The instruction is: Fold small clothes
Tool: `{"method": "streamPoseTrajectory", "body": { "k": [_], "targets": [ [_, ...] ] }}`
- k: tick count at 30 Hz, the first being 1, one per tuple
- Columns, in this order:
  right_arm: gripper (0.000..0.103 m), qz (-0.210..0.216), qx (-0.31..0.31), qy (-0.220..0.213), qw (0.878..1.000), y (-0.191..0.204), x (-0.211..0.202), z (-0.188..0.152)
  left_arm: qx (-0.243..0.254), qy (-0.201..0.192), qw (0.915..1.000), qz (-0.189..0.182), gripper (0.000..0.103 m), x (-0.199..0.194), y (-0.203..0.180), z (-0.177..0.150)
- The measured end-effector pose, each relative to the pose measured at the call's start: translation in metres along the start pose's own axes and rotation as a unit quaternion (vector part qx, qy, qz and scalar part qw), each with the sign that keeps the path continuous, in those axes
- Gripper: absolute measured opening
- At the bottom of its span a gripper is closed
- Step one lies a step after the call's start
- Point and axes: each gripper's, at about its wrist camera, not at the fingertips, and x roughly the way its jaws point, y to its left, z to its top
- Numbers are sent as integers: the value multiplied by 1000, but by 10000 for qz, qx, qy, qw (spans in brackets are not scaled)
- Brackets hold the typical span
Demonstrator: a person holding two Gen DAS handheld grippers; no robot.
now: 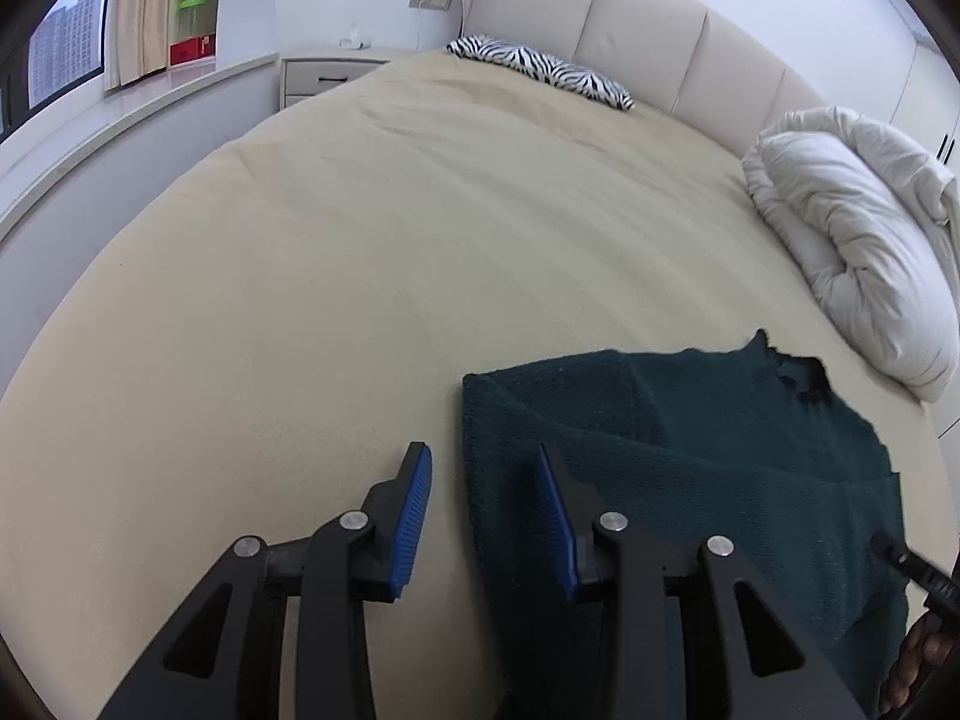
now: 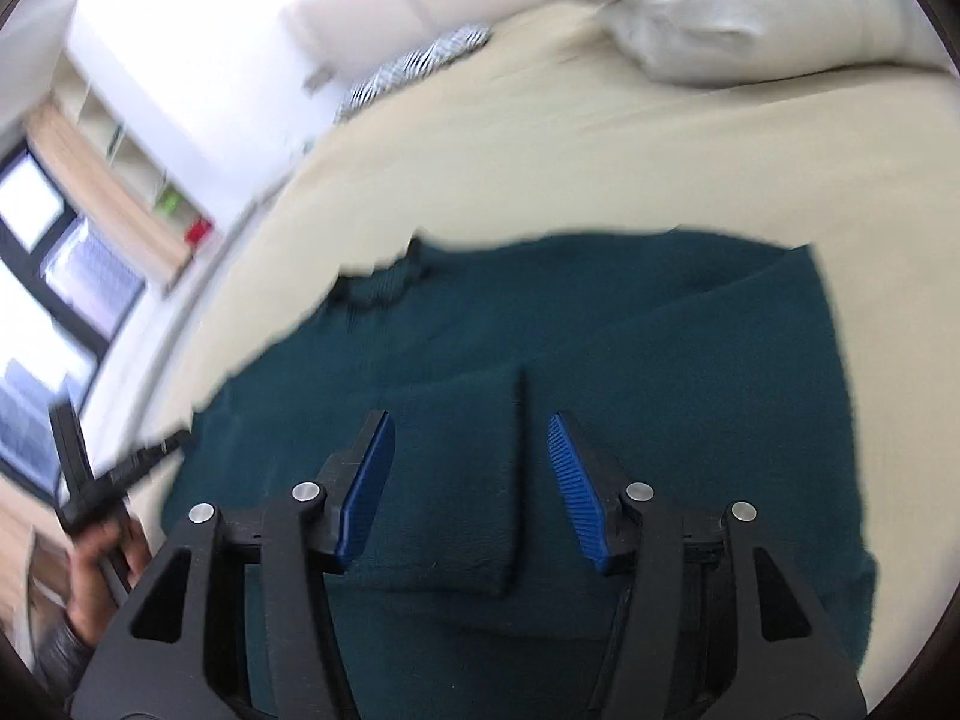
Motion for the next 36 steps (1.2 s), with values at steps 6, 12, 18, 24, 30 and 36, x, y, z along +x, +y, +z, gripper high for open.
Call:
{"method": "streamPoseTrajectory", "body": {
  "k": [6,12,18,24,30,36],
  "targets": [
    [7,-425,-205,-15,9989,10,8,-7,15,29,10000,-6,12,8,1,8],
    [6,-584,-333,-270,9974,18,-7,-14,6,-24,9999,126,11,14,-1,6],
    [6,-422,-39,-128,9990,1,9,-18,54,13,10000,55,11,10,2,6],
    [30,-50,-57,-183,9998,10,-18,-18,445,-236,9987,36,35,-51,-7,-17],
    [52,145,44,-130,9998,16,-17,-28,771,117,9968,202,42,-56,-19,-53],
    [5,-285,-13,3,9996,12,-12,-30,942,167,9952,202,15,-45,-31,-65]
  ]
}}
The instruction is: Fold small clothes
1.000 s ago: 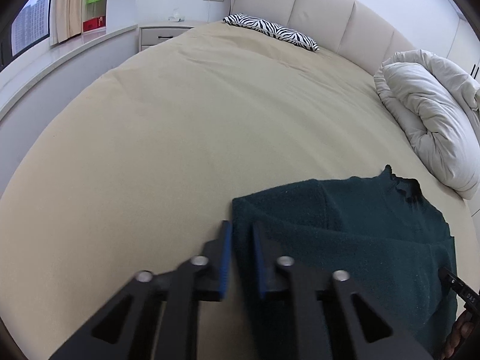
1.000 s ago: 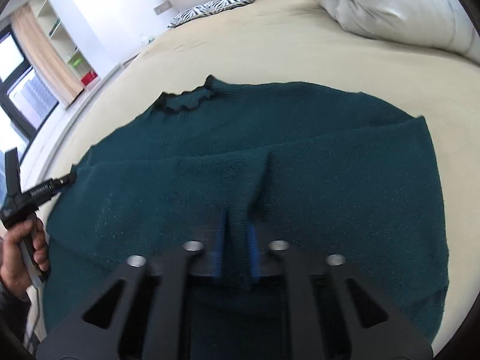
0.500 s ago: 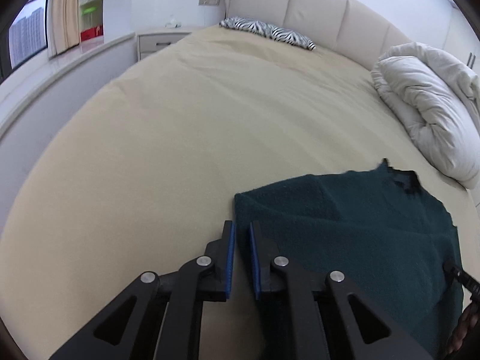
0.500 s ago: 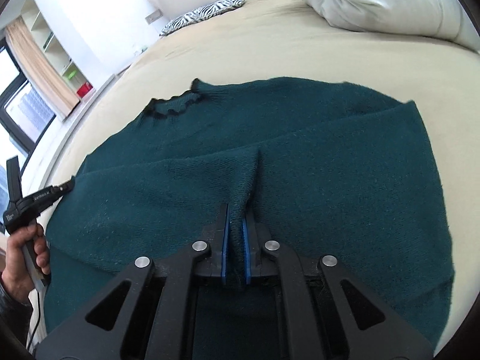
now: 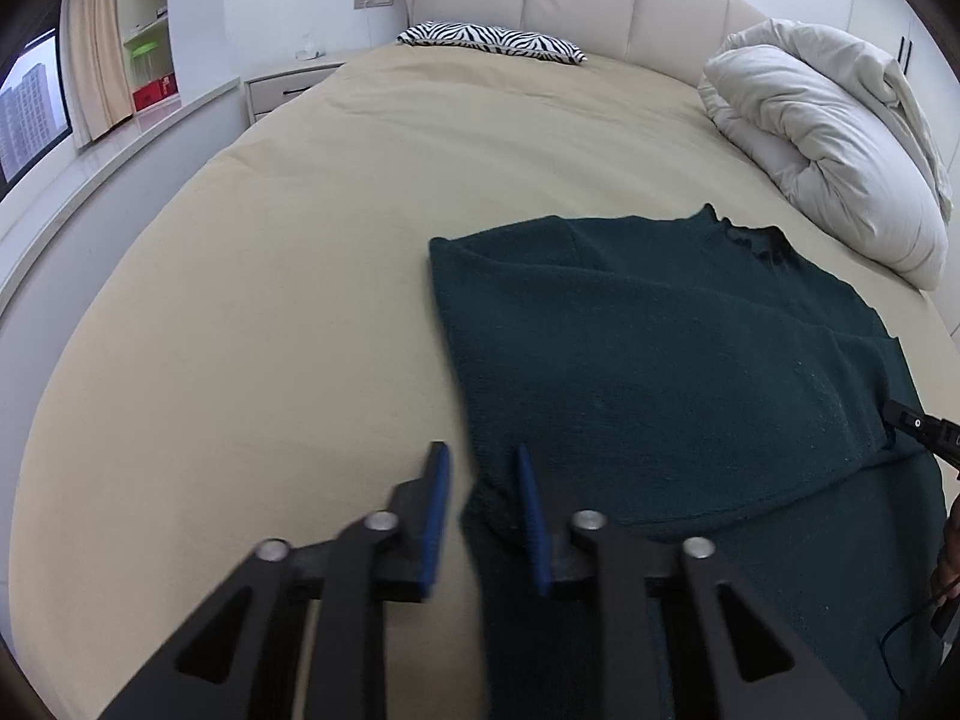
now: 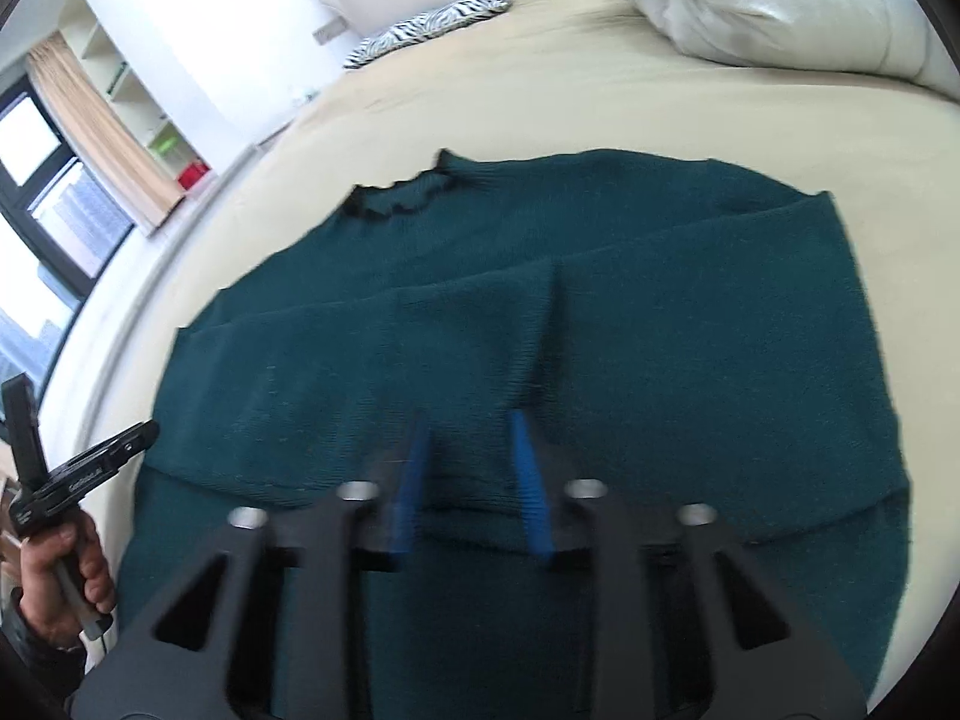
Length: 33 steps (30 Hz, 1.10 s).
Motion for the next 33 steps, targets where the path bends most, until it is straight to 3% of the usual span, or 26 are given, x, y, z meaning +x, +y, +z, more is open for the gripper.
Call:
{"method": "streamPoseTrajectory", "body": {
  "k": [3,11,15,19,23,25,33],
  "targets": [
    [3,-37,84,-15,10000,-8,-4,-1,190,-95,9996,178,12,-1,-9,-2],
    [3,-25,-42,-17,10000,-3,-7,-3,-202,-214,9992,261,6,-1,4,-2],
    [9,59,230,45,9997,-10,-4,0,-240,-219,9994,139,5,1,8,-4],
    [35,335,708,5,9969,-25,-8,2,-171,-243,9994,156,5,1,7,-5],
    [32,358,322,141,9987,-10,0,1,-192,-290,9992,219,5,2,7,-7],
    [12,-292,-227,233,9990,5,7,-3,-225,-293,9991,218,6,2,9,-8],
    [4,-158,310,275,9990,-17,13,-4,-265,-260,9990,260,6,9,14,-11]
  ]
}}
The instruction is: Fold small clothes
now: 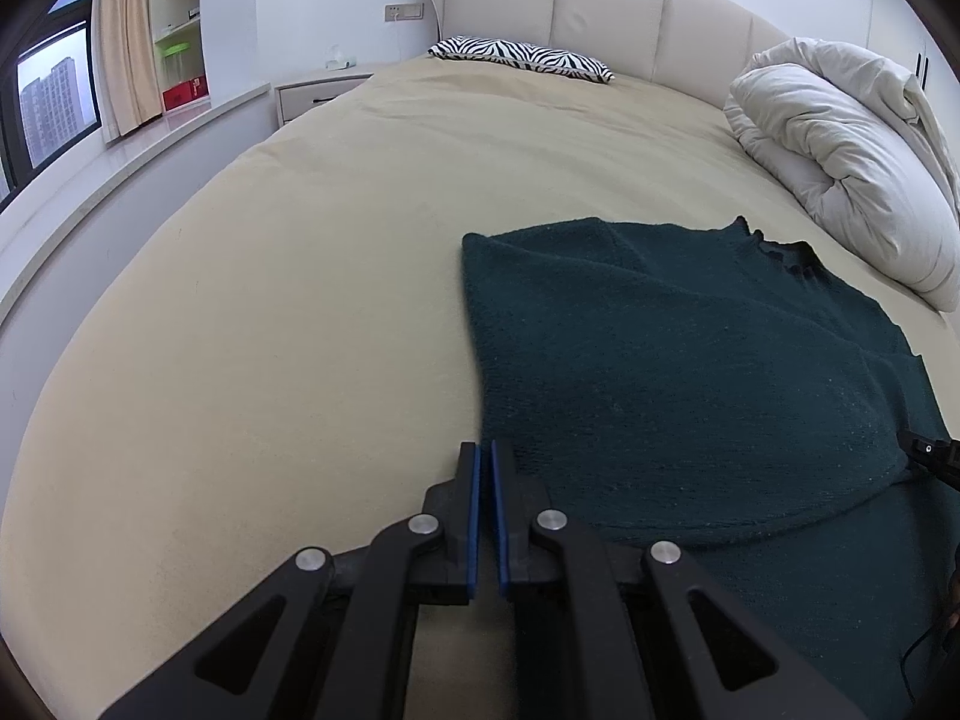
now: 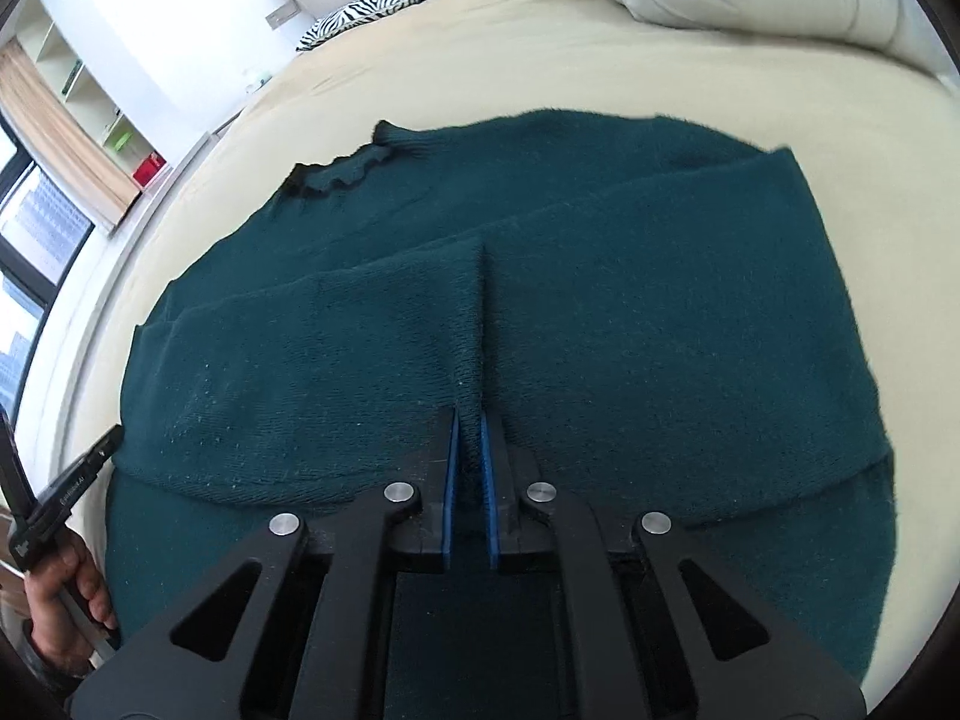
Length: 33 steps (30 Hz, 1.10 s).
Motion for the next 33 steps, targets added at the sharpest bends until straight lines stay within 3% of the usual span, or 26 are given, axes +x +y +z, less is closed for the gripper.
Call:
{"method": "streamPoseTrajectory", "body": {
  "k": [3,5,7,8,10,11,12,15,20,28,33],
  "targets": [
    [2,290,288,-77,9991,-13,3,-1,140,-37,9999,84,6,-3,-4,1],
    [5,396,271,-149,9987,-12,-2,-4,88,-154,9998,-108,7,-10,0,1],
    [12,442,330,-177,9983,-11,-14,-7,-97,-245,9990,-349,16,-26,8,-3],
    [16,394,326,-237,9984,-10,-24,-9,-141,-258,9989,-367,24,-34,12,-6],
    [39,392,207,-492,9978,-5,-51,-14,-177,-356,9985,-389,26,-55,21,-16],
    [44,412,148,-658,9969,-3,-67,-19,-219,-406,9981,-414,28,-66,26,-22],
    [53,408,86,-835,9956,-2,-85,-25,-295,-414,9976,-469,35,-78,33,-31],
    [63,517,-15,-1150,9920,-2,-130,-48,-438,-309,9960,-709,46,-104,43,-56],
    [64,430,-145,-1135,9925,-11,-178,-100,-559,10,9911,-1204,60,-141,50,-107],
    [64,323,362,-904,9947,-60,-238,-187,-1011,632,9800,-1595,62,-174,65,-172],
    [64,254,680,-734,9947,-93,-254,-219,-1237,936,9699,-1875,62,-184,73,-196]
  ]
}}
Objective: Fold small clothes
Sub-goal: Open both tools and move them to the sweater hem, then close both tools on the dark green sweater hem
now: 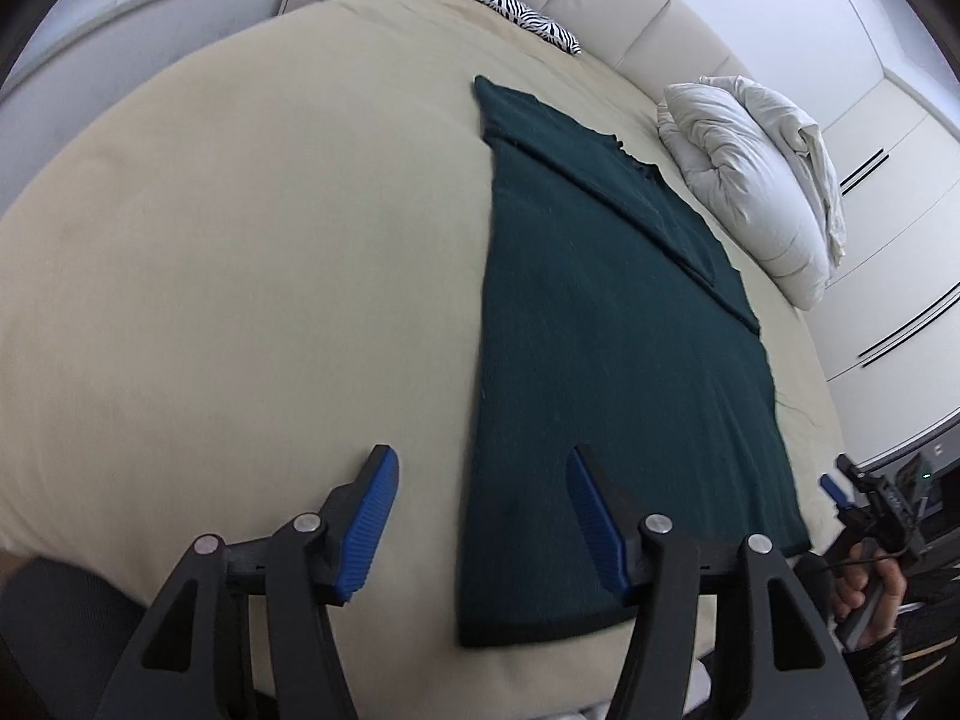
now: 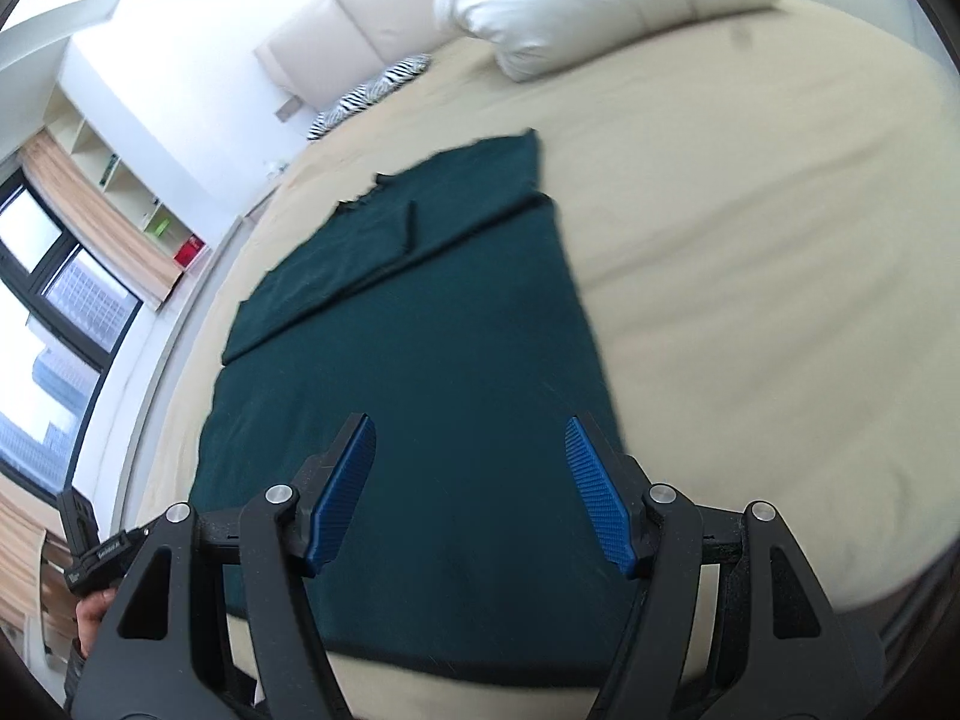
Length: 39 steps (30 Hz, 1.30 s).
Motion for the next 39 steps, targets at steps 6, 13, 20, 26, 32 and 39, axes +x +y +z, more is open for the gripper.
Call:
{"method": "streamPoseTrajectory", "body": {
  "k": [6,13,20,26,32,39],
  "targets": [
    [64,10,318,400,9987,-28,-9,-16,-182,282,9985,-423,60,2,3,-10],
    [64,169,689,769,9945,-53,-12,-28,-492,543,9935,-866,56,5,9,-12],
    [64,353,996,1090,9884,-67,-9,-27,-702,698,9892,-1079,46,6,11,-17],
    [63,261,1097,1369,9841,-71,-7,-23,-757,711,9890,-1056,26,6,14,-19],
    [63,133,911,2087,9736,-70,9,-17,-778,708,9895,-996,8,7,15,-21],
    [63,364,1042,2500,9619,-75,23,-12,-747,679,9900,-987,8,6,15,-22]
  ]
}}
